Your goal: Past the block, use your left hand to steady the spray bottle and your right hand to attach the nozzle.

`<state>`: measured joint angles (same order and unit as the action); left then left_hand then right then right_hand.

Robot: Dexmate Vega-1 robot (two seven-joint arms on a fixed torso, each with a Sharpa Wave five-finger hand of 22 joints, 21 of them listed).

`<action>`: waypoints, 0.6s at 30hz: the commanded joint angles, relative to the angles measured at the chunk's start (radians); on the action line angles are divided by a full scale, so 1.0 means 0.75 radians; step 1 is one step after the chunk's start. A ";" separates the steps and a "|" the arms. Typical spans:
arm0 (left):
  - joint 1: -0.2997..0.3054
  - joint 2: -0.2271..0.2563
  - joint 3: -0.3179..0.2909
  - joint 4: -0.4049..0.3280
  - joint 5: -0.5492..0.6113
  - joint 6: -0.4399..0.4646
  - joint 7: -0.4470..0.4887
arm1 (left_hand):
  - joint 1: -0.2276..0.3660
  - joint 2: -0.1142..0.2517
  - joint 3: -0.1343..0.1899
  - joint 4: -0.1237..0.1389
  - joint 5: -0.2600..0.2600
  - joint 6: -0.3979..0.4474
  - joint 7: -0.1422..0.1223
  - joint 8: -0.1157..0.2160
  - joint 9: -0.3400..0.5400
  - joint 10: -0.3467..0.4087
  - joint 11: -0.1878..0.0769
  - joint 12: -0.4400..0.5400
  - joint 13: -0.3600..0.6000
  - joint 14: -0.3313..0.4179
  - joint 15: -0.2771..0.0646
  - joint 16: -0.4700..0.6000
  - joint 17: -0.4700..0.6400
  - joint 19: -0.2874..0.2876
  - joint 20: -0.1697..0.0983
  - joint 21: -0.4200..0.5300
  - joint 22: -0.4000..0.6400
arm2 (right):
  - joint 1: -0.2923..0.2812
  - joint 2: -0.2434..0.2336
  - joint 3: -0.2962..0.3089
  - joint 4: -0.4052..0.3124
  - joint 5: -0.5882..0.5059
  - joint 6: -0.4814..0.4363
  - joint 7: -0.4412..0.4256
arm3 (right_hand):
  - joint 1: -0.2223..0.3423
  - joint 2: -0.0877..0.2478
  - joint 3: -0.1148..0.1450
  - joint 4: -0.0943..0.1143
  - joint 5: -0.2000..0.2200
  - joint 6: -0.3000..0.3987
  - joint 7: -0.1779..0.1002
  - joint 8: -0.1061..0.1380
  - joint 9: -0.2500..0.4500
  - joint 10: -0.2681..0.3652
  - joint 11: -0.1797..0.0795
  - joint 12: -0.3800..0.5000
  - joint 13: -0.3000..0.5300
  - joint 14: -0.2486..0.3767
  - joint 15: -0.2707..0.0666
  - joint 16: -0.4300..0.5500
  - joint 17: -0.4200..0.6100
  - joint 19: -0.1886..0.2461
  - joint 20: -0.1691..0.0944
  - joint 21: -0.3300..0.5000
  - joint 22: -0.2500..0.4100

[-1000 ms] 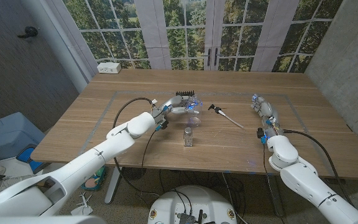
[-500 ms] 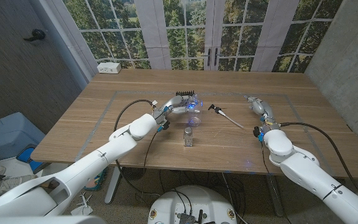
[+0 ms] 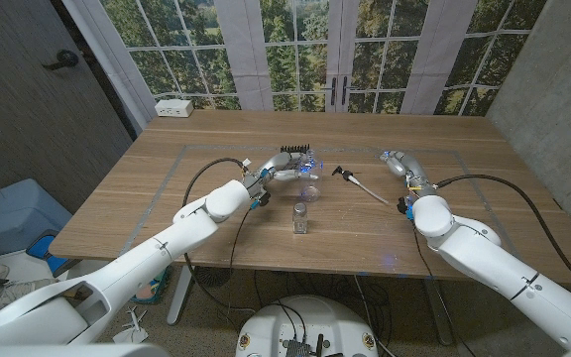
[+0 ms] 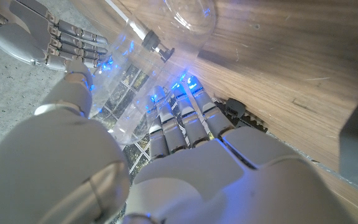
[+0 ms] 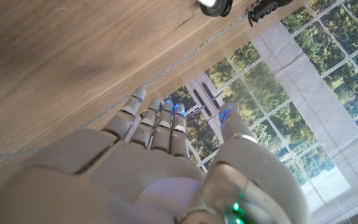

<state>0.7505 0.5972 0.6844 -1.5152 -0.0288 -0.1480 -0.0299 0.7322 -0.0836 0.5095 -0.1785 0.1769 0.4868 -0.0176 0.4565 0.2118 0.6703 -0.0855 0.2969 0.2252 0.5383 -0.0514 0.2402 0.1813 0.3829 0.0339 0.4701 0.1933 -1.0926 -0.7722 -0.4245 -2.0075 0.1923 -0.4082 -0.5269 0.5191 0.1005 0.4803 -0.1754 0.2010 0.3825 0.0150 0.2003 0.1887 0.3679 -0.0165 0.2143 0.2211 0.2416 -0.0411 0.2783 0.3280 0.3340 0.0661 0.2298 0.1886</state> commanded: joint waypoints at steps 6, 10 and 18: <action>0.015 0.020 0.002 -0.022 -0.004 0.026 0.004 | 0.229 0.260 -0.016 -0.002 0.005 0.361 0.026 0.012 0.008 0.102 -0.050 0.012 0.008 0.014 -0.147 -0.001 0.003 0.008 -0.006 0.006 0.003 | 0.158 -0.017 -0.191 -0.031 -0.275 -0.249 0.073 | 0.051 -0.019 -0.004 -0.011 -0.004 0.028 -0.008 0.022 0.005 0.025 -0.011 0.015 0.013 -0.005 -0.034 0.012 0.019 0.023 0.019 0.012 0.007; 0.015 0.019 0.004 -0.014 -0.006 0.021 0.004 | 0.231 0.260 -0.021 -0.001 0.005 0.362 0.026 0.012 0.009 0.105 -0.049 0.012 0.009 0.016 -0.146 -0.002 0.003 0.008 -0.006 0.007 0.003 | 0.190 -0.003 -0.237 -0.020 -0.337 -0.276 0.081 | 0.075 -0.033 -0.008 -0.013 -0.008 0.059 -0.015 0.035 0.006 0.044 -0.017 0.023 0.018 -0.001 -0.037 0.019 0.025 0.033 0.021 0.015 0.007; 0.015 0.018 0.004 -0.005 -0.005 0.012 0.009 | 0.234 0.260 -0.028 -0.001 0.005 0.363 0.023 0.011 0.010 0.107 -0.049 0.009 0.010 0.018 -0.148 -0.003 0.003 0.008 -0.006 0.008 0.004 | 0.240 0.036 -0.312 0.015 -0.446 -0.322 0.091 | 0.128 -0.063 -0.014 -0.016 -0.019 0.097 -0.032 0.049 0.007 0.070 -0.039 0.036 0.029 0.015 -0.050 0.033 0.036 0.052 0.020 0.021 0.006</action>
<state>0.7596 0.6101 0.6862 -1.5277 -0.0321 -0.1321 -0.0282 0.7322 -0.0836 0.4949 -0.1797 0.1756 0.4936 -0.0180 0.4562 0.2164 0.6704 -0.0854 0.3011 0.2311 0.5378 -0.0518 0.2401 0.1814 0.3829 0.0339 0.4701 0.1931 -0.9682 -0.7720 -0.5815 -2.0203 -0.0241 -0.5902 -0.4775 0.5964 0.0542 0.4721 -0.1836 0.1907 0.4396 -0.0093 0.2264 0.1886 0.4061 -0.0461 0.2306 0.2393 0.2415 -0.0411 0.2931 0.3507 0.3661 0.0839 0.2406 0.1885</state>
